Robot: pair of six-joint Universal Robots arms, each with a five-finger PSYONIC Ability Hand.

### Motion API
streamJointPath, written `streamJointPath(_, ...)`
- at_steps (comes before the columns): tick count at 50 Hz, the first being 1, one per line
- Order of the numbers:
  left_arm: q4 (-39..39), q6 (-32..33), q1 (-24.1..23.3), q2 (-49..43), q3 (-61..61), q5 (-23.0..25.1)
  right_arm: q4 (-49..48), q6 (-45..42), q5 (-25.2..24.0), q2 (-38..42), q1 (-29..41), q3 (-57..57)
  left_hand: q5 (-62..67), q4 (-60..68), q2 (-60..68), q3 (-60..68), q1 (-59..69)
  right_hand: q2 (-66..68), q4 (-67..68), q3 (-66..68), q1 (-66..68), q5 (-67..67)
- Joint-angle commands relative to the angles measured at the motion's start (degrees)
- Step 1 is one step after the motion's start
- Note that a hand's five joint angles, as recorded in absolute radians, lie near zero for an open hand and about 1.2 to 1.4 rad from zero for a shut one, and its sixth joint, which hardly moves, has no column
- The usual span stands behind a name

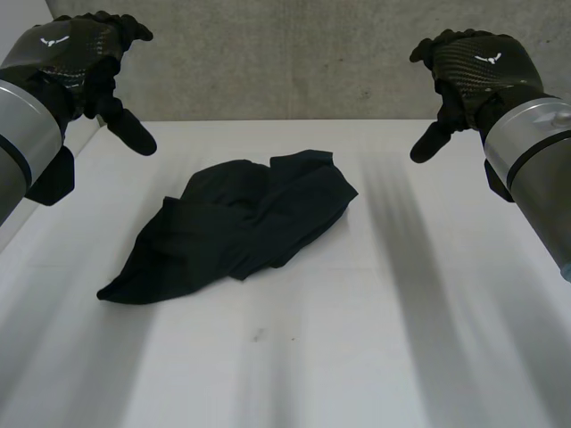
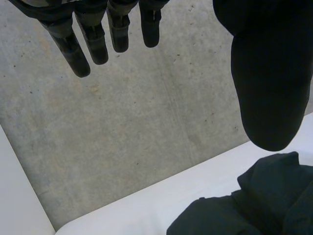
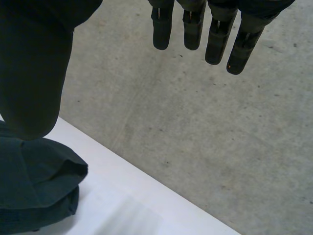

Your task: Fold the shorts.

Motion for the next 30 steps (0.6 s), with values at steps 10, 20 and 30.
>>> streamJointPath(10,19.2,1.6,-3.6,-7.5,-5.5,0.8,0.6,-4.5,-5.4,1.3,-0.4,0.5,-2.6,-1.8,-1.4,-2.1,-1.0,-3.2,-3.8,-2.5,-2.1,-4.2)
streamJointPath(20,29.6,17.9,-13.3,-27.3,-0.2,1.9,-0.8,-12.7,-12.6,5.8,-5.9,9.4,-2.4,-1.6,-1.3,-2.0,-0.8,-3.2,-3.8,-2.5,-2.1,-4.2)
streamJointPath(30,38.3,30.1,-16.4,-44.0,7.4,2.5,-7.7,-12.6,-12.2,15.1,-11.5,10.8,3.3,4.1,4.4,3.7,4.9,-3.2,-3.8,-2.5,-2.1,-4.2)
